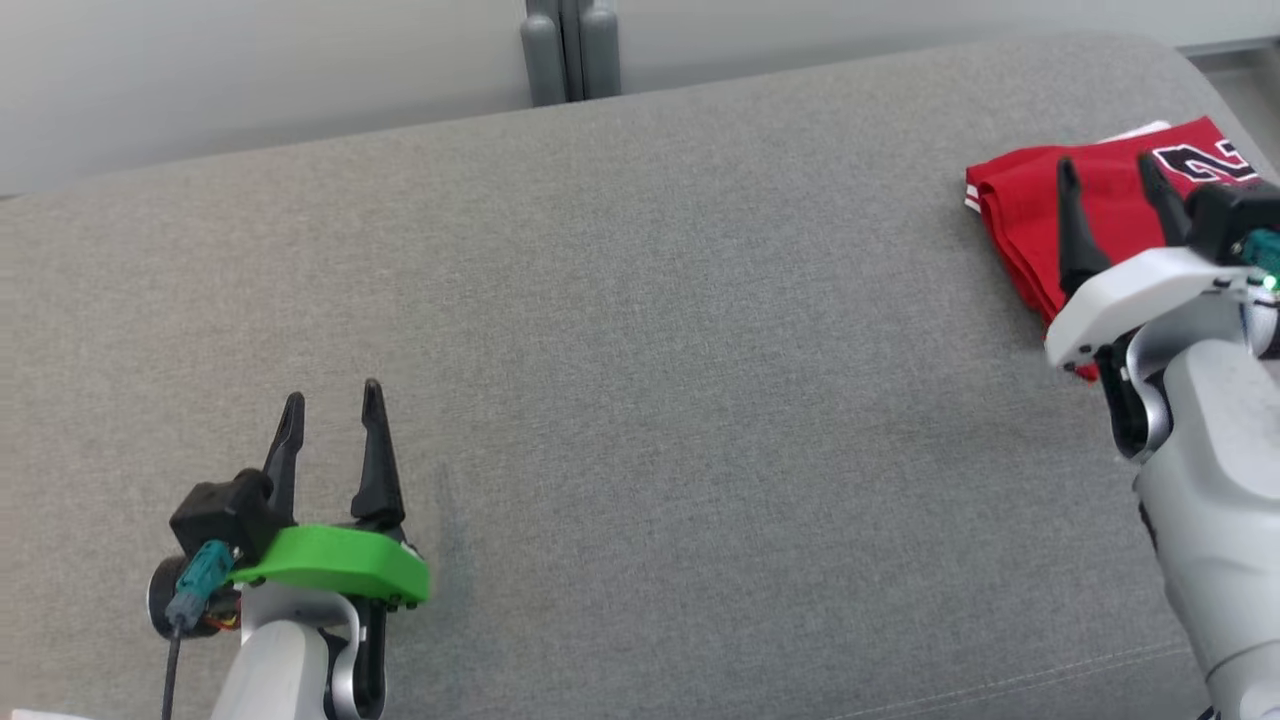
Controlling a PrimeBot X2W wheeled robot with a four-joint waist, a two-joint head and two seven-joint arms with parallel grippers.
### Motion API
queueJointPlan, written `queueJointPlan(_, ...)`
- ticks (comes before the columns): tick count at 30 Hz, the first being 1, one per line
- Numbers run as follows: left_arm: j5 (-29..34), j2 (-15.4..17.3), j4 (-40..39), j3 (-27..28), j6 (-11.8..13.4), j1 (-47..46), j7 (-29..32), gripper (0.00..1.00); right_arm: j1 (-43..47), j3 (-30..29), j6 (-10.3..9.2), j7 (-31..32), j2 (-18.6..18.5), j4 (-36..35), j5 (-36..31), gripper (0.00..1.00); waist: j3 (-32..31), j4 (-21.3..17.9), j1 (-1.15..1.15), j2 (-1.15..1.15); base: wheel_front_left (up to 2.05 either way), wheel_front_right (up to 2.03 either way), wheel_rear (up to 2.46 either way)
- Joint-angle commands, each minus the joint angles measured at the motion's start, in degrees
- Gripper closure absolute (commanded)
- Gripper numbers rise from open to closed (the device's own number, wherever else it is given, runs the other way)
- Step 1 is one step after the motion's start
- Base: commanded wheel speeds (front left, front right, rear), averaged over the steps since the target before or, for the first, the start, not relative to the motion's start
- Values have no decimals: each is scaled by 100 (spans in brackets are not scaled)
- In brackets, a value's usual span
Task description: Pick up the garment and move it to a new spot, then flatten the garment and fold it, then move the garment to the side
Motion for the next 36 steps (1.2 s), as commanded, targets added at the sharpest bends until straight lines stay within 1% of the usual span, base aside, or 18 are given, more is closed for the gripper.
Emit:
queueJointPlan(1, 0, -25, 20, 63, 39, 159, -19, 0, 248, 4, -10, -71, 94, -136, -15, 0, -372, 268, 0, 0, 0, 0, 0)
queueJointPlan(4, 78, -64, 12, 147, 93, 302, -20, 0, 648, -21, -10, -136, 270, -465, -57, 0, -482, 390, 0, 0, 0, 0, 0)
queueJointPlan(8, 181, -118, -53, 191, 156, 496, -20, 0, 1313, -79, -9, -177, 513, -1115, -251, 0, -595, 551, 0, 0, 0, 0, 0)
queueJointPlan(15, 349, -147, -126, 21, 177, 746, -21, 0, 2506, -394, -9, -185, 994, -2318, -467, 0, -717, 743, 0, 0, 0, 0, 0)
queueJointPlan(22, 344, -156, -186, -189, 245, 965, -21, 0, 3363, -447, -9, -155, 1182, -3163, -705, 0, -756, 796, 0, 0, 0, 0, 0)
queueJointPlan(25, 258, -156, -243, -297, 311, 1016, -21, 0, 3578, -416, -9, -103, 1203, -3423, -686, 0, -754, 811, 0, 0, 0, 0, 0)
queueJointPlan(28, 208, -154, -256, -395, 356, 1055, -21, 0, 3779, -324, -9, -51, 1205, -3605, -421, 0, -755, 827, 0, 0, 0, 0, 0)
queueJointPlan(32, 168, -154, -276, -472, 362, 1041, -21, 0, 3964, -347, -9, -52, 1204, -3675, -141, 0, -752, 857, 0, 0, 0, 0, 0)
queueJointPlan(36, 207, -155, -277, -504, 385, 1043, -21, 0, 4081, -403, -9, -94, 1209, -3628, -112, 0, -744, 876, 0, 0, 0, 0, 0)
